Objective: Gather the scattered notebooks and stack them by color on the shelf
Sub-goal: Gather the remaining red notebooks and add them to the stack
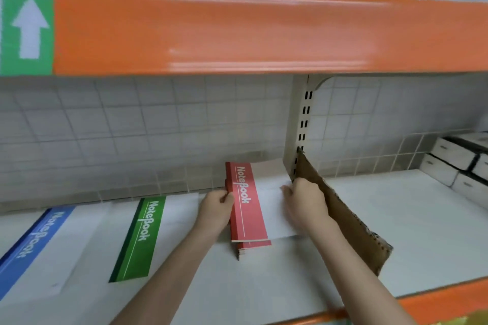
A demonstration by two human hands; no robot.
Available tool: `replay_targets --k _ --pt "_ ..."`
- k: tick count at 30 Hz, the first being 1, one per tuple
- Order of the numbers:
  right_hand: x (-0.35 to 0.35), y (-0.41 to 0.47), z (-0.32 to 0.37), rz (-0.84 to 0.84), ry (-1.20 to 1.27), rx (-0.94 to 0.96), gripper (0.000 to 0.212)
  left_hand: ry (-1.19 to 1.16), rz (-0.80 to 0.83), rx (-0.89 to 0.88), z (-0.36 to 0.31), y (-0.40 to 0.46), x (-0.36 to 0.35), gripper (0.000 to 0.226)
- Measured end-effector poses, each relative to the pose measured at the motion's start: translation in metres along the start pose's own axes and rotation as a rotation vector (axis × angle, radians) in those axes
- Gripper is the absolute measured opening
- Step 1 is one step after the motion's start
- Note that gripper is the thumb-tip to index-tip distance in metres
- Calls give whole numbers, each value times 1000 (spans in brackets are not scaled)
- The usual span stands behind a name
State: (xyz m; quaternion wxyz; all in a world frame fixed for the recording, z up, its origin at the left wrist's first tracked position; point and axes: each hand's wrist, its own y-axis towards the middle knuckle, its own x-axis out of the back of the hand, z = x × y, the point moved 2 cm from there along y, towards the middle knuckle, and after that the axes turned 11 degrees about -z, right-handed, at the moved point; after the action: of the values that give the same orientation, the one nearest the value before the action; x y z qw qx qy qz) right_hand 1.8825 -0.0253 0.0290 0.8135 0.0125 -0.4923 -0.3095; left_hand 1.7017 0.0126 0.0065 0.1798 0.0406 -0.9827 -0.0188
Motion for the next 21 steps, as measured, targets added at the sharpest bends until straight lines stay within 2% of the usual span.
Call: replay_targets --k 7,21 --pt "-11 0 -6 3 -77 32 24 94 -74 -130 3 -5 -3 20" --pt "-26 -4 -10 -12 -152 60 29 163 -144 -228 15 -7 -9 20"
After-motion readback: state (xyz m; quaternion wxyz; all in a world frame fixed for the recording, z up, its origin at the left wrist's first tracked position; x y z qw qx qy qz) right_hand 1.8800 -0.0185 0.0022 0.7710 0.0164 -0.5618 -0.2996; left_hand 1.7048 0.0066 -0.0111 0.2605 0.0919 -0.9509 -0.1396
